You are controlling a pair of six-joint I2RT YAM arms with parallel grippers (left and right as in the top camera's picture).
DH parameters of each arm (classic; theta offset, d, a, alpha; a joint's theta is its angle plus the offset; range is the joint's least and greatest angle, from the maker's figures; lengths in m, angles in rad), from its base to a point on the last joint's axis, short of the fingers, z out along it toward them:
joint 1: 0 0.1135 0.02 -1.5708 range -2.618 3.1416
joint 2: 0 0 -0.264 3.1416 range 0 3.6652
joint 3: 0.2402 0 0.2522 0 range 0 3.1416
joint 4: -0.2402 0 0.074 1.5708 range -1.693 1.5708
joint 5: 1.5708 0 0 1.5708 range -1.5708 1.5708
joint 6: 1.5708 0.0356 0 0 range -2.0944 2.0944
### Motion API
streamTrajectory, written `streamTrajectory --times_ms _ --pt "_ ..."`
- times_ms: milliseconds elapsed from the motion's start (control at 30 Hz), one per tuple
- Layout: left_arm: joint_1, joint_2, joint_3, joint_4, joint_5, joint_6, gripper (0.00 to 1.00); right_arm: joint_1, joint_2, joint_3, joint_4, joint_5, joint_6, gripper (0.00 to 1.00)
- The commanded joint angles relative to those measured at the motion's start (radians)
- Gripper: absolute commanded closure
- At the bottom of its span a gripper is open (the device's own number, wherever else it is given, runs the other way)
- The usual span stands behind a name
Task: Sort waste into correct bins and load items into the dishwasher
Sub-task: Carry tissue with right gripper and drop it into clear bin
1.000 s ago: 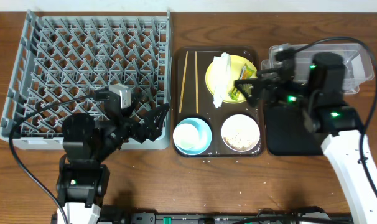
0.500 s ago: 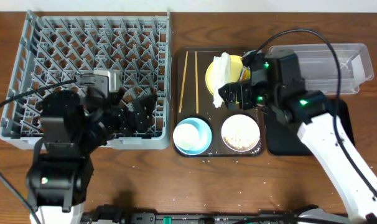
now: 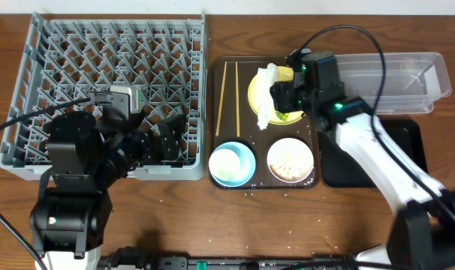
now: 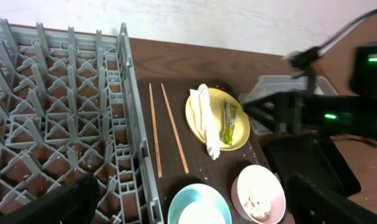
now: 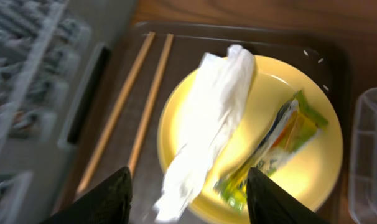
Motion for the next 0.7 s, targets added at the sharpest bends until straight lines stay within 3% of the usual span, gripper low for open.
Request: streamTrajectory --times_ms 0,100,267,467,500,533,600,667 --pt "0.002 0.001 0.013 -0.003 -0.009 0.010 0.04 0.021 0.098 0.011 0.087 0.051 0.023 0.45" --pt "0.002 0.001 0.013 -0.003 -0.009 0.010 0.04 0.044 0.189 0.011 0.195 0.073 0.024 0.48" --pt "0.002 0.001 0.013 -0.003 -0.009 0.010 0.04 0.077 0.331 0.012 0.341 0.140 0.024 0.44" --pt "0.002 0.001 0.013 -0.003 -0.009 0.010 0.04 0.092 0.408 0.012 0.340 0.229 0.064 0.41" --pt "0.002 0.001 0.013 -0.003 -0.010 0.010 0.04 0.091 0.407 0.012 0.344 0.220 0.069 0.58" --pt "0.002 0.001 0.013 -0.003 -0.009 0.010 0.04 0.092 0.403 0.013 0.347 0.208 0.070 0.83" --pt "0.002 0.001 0.013 -0.003 -0.010 0.010 0.04 0.092 0.389 0.013 0.343 0.188 0.086 0.97" --pt "0.002 0.001 0.013 -0.003 -0.009 0.010 0.04 0.087 0.350 0.013 0.335 0.151 0.111 0.99"
